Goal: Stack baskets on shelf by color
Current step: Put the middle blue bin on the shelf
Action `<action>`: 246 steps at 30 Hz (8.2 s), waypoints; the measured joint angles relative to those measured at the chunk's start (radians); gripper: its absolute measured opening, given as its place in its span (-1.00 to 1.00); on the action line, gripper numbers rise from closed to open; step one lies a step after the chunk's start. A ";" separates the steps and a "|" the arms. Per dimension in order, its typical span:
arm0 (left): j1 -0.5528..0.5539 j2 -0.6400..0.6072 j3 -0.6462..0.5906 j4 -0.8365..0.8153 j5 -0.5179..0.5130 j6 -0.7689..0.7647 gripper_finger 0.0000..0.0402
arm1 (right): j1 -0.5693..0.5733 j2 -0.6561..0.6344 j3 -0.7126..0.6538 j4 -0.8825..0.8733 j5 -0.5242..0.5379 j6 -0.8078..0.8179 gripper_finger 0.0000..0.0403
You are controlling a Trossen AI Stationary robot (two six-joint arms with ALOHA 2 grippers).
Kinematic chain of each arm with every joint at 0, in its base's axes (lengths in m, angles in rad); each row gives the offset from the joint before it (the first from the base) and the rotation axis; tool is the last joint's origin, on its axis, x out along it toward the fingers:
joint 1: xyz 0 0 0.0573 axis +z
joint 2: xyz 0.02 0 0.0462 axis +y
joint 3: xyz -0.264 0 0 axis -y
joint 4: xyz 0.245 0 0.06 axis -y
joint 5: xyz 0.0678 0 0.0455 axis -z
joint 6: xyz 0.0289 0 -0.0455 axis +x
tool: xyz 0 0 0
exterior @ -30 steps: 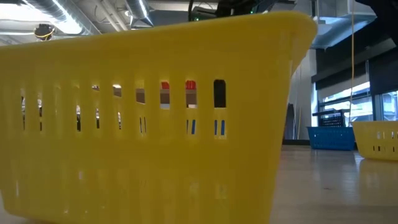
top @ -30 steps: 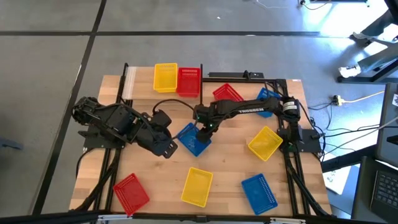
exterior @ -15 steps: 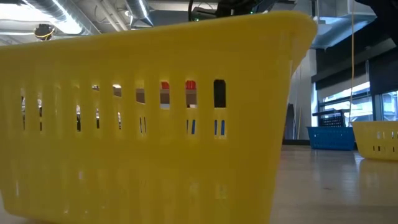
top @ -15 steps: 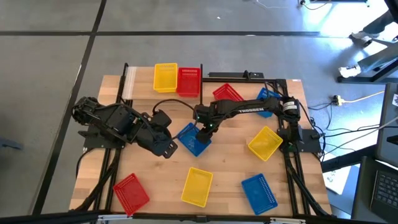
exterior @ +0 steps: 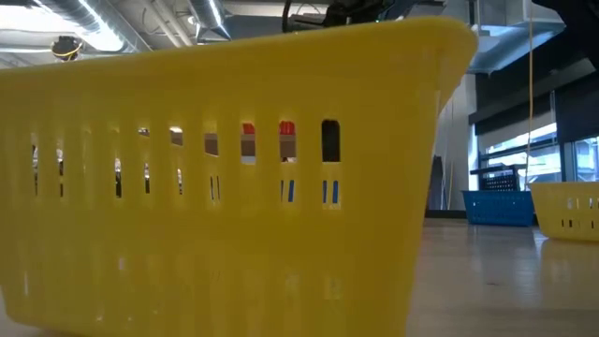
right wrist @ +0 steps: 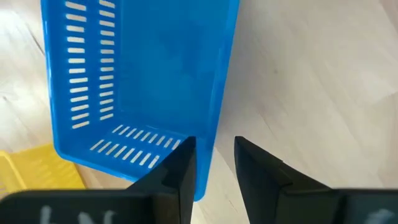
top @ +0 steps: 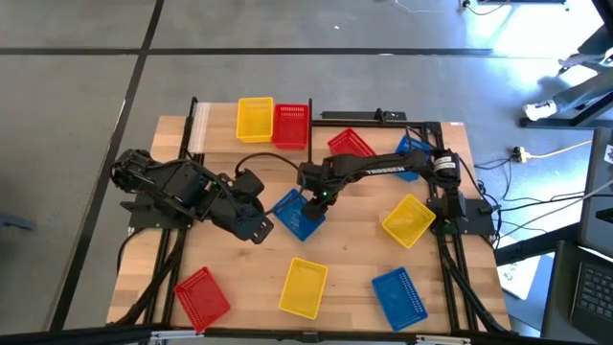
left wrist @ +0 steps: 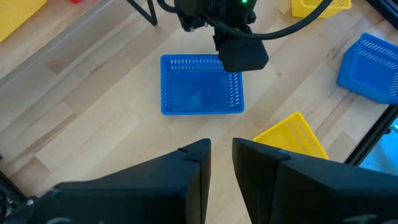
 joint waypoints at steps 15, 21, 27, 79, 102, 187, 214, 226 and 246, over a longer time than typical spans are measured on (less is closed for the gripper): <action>-0.004 0.000 0.000 0.000 0.003 0.001 -0.71 | 0.020 0.056 0.000 0.323 -0.149 -0.016 -0.48; -0.004 0.000 0.000 -0.004 0.008 -0.001 -0.71 | 0.017 0.055 0.011 0.335 -0.145 -0.094 -0.48; -0.005 0.000 0.000 -0.012 0.029 -0.012 -0.71 | 0.017 0.024 0.011 0.275 -0.154 -0.192 -0.48; 0.449 -0.044 -0.937 0.567 0.316 0.406 -0.71 | 0.228 -0.662 0.011 0.196 -0.041 -0.631 -0.48; 0.457 -0.024 -0.958 0.681 0.318 0.504 -0.71 | 0.227 -0.662 0.011 0.187 -0.039 -0.636 -0.48; 0.899 -0.245 -0.221 -0.012 0.072 1.183 -1.00 | 0.226 -0.662 0.011 0.169 -0.040 -0.740 -0.48; 1.241 -0.265 -0.219 -0.012 0.058 1.798 -1.00 | 0.127 -0.662 0.011 0.169 -0.039 -0.789 -0.48; 1.282 -0.264 -0.382 0.050 0.054 1.893 -1.00 | 0.123 -0.662 0.011 0.169 -0.039 -0.789 -0.48; 1.289 -0.264 -0.519 0.235 -0.002 2.050 -0.96 | 0.123 -0.662 0.011 0.169 -0.040 -0.784 -0.48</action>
